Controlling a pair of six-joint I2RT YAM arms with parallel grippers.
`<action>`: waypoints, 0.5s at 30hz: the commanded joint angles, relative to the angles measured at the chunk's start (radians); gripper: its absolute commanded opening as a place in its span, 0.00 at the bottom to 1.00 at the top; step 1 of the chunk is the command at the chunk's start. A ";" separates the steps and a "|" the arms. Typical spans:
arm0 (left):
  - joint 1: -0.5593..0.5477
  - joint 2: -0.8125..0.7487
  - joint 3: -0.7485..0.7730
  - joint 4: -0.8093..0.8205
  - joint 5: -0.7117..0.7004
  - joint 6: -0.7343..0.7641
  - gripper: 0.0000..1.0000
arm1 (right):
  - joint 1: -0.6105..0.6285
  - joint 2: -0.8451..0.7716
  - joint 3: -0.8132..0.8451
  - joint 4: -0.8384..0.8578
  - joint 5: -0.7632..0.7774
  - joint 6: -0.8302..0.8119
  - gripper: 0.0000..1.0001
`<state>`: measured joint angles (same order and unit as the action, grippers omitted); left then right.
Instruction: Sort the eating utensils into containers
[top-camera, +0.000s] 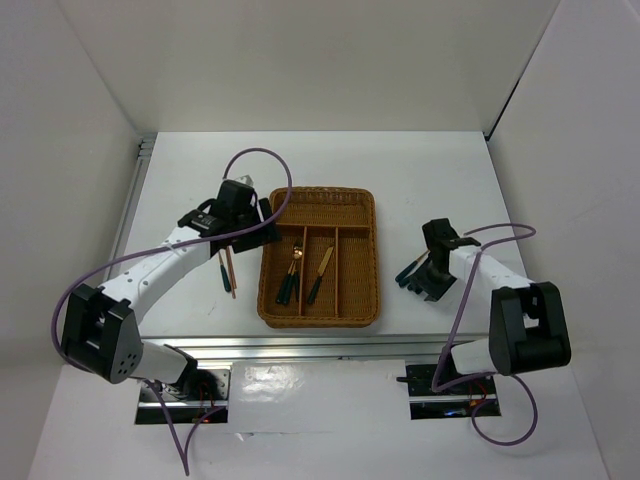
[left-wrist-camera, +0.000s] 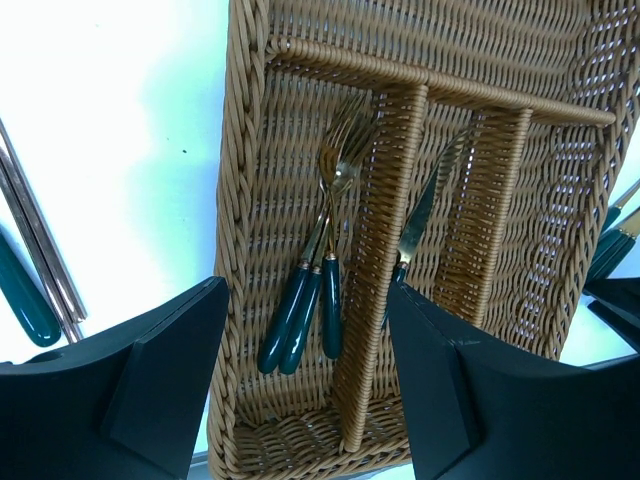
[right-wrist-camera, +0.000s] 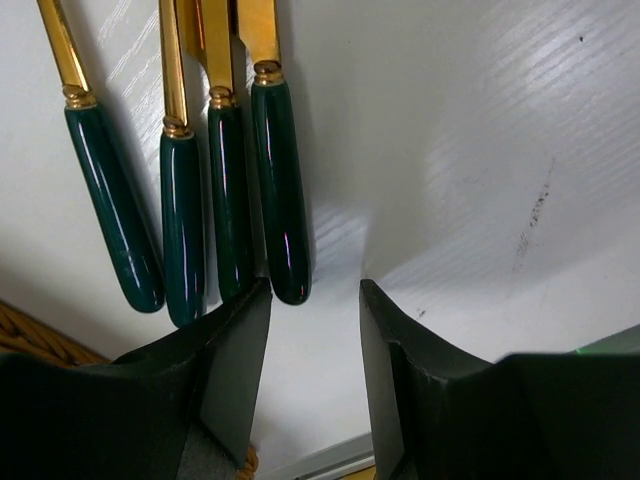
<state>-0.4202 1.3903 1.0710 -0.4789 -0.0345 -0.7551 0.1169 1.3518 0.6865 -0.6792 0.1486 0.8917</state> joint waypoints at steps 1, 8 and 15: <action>0.004 0.010 0.012 0.016 0.012 0.022 0.79 | -0.006 0.026 0.022 0.052 0.009 -0.023 0.48; 0.014 0.019 0.021 0.016 0.012 0.022 0.79 | -0.006 0.081 0.041 0.081 0.029 -0.042 0.48; 0.014 0.038 0.030 0.006 0.012 0.022 0.78 | -0.006 0.113 0.050 0.092 0.057 -0.053 0.37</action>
<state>-0.4126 1.4178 1.0714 -0.4793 -0.0299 -0.7551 0.1169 1.4334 0.7258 -0.6392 0.1677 0.8436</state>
